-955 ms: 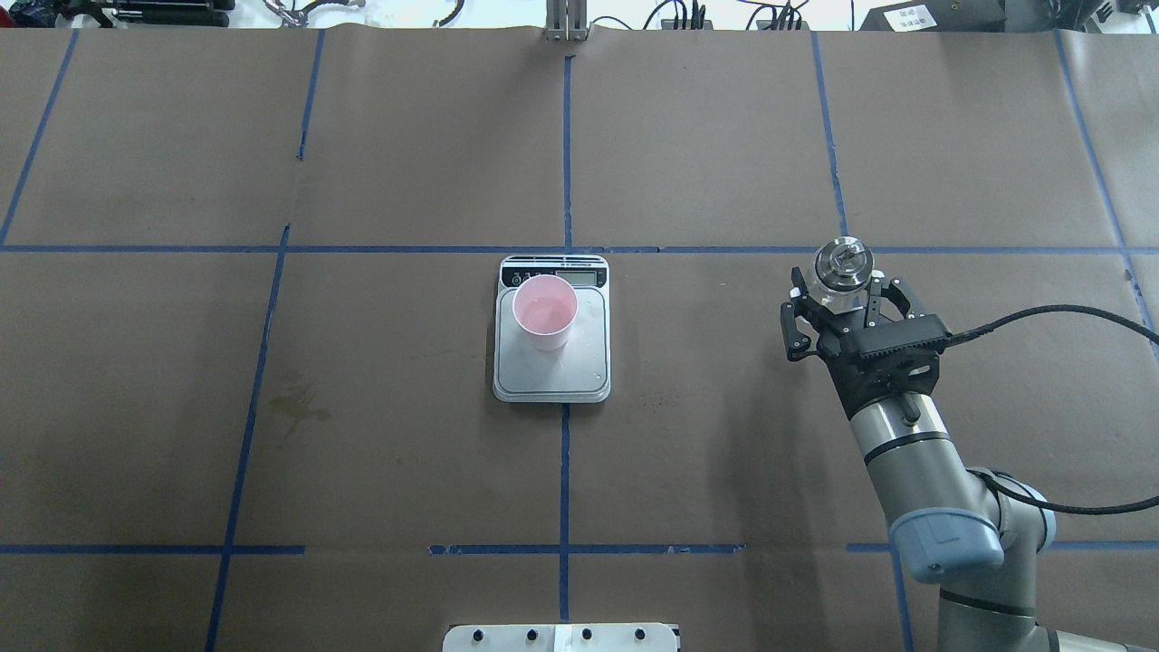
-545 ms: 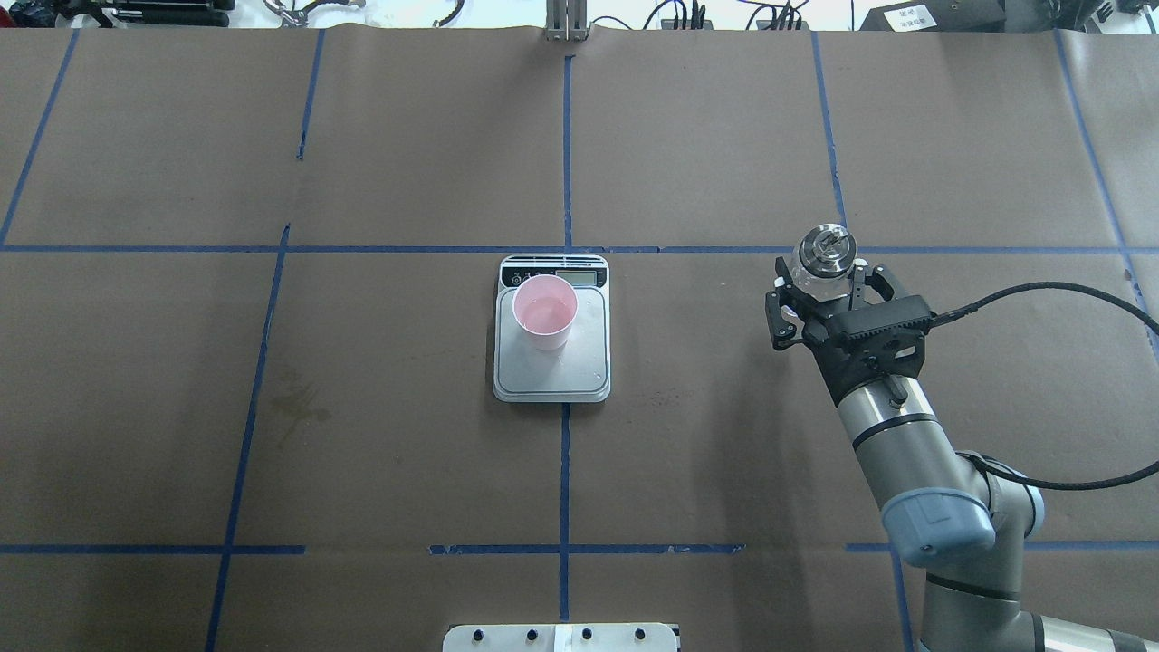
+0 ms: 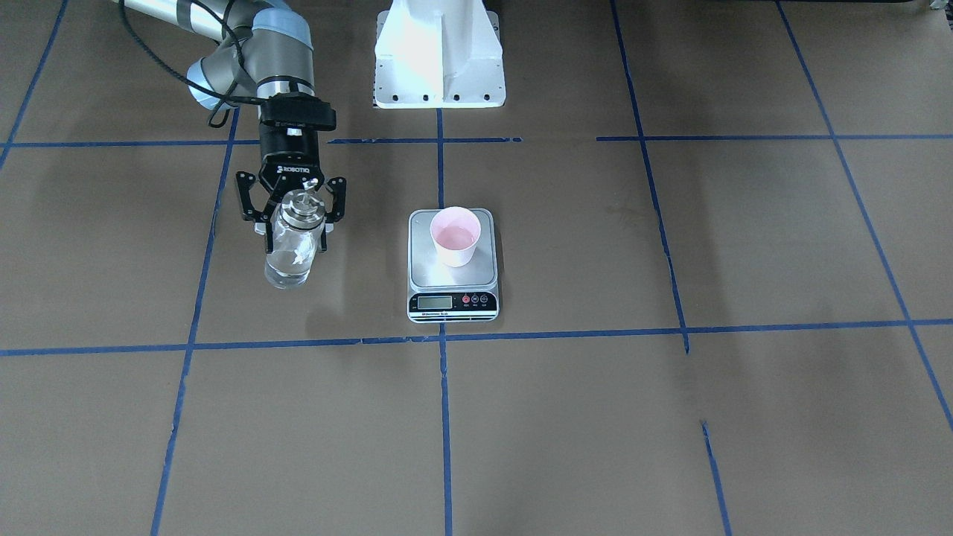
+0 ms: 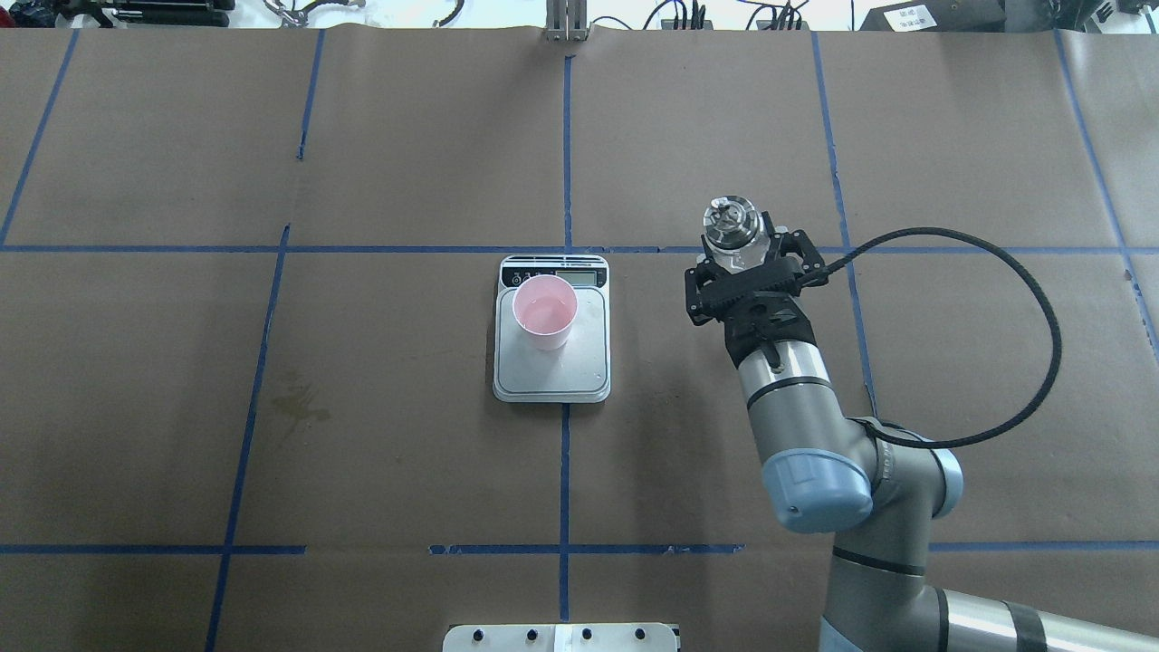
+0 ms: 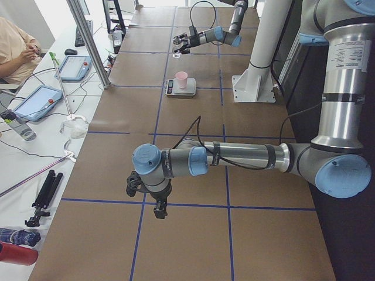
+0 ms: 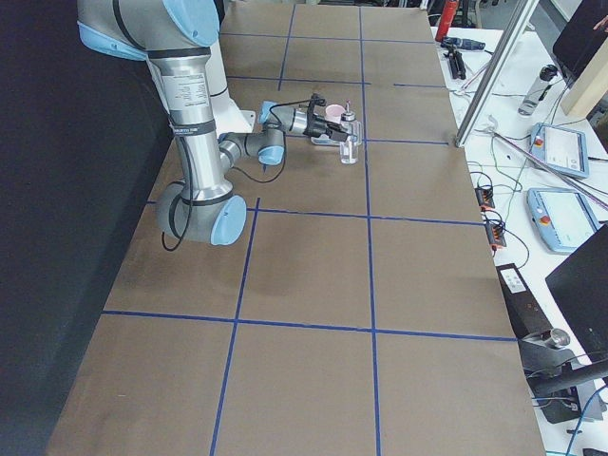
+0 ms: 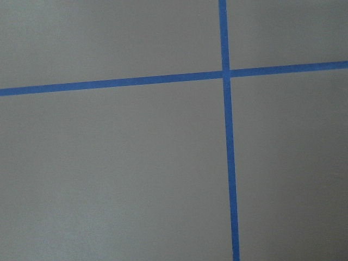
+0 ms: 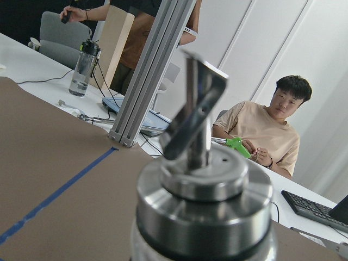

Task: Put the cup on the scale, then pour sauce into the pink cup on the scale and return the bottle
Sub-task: 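Lift the bottle with the right gripper and carry it over the cup, then tilt the bottle spout down over the pink cup with the right gripper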

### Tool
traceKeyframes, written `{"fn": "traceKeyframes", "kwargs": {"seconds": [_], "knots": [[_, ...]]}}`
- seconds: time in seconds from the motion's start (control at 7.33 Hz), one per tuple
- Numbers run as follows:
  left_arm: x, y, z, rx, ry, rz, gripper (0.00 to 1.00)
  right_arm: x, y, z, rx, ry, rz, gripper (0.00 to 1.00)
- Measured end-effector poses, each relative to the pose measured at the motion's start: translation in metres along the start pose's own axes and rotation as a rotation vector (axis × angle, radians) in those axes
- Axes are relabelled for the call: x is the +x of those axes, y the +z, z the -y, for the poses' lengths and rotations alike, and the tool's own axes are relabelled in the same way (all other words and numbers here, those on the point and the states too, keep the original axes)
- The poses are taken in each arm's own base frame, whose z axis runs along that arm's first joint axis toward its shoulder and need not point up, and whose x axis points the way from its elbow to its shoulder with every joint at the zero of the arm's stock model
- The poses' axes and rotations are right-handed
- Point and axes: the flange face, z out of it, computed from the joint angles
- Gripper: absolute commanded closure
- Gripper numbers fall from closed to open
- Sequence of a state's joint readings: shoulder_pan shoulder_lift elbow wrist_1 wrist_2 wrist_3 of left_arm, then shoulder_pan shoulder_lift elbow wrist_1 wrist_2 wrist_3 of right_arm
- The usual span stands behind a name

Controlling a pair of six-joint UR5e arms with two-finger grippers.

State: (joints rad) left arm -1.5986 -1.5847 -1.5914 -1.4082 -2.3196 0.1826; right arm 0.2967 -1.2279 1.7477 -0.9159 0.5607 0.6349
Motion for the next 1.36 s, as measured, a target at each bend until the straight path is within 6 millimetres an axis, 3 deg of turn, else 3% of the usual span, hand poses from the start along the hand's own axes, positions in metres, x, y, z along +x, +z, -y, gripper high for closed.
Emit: {"fn": "traceKeyframes", "kwargs": {"seconds": [0.27,0.55,1.09,1.36], "knots": [[-0.002,0.002,-0.001,-0.003,-0.005,0.0,0.0,-0.032,0.008,0.021,-0.063,-0.204,-0.093,1.0],[-0.003,0.002,-0.001,-0.005,-0.006,0.001,0.0,-0.048,0.011,0.026,-0.092,-0.458,-0.166,1.0],[-0.006,0.007,-0.006,-0.013,-0.013,-0.002,0.0,-0.098,0.009,-0.001,-0.058,-0.695,-0.235,1.0],[-0.007,0.009,-0.008,-0.017,-0.016,-0.003,0.0,-0.105,0.006,-0.004,-0.044,-0.772,-0.255,1.0]]}}
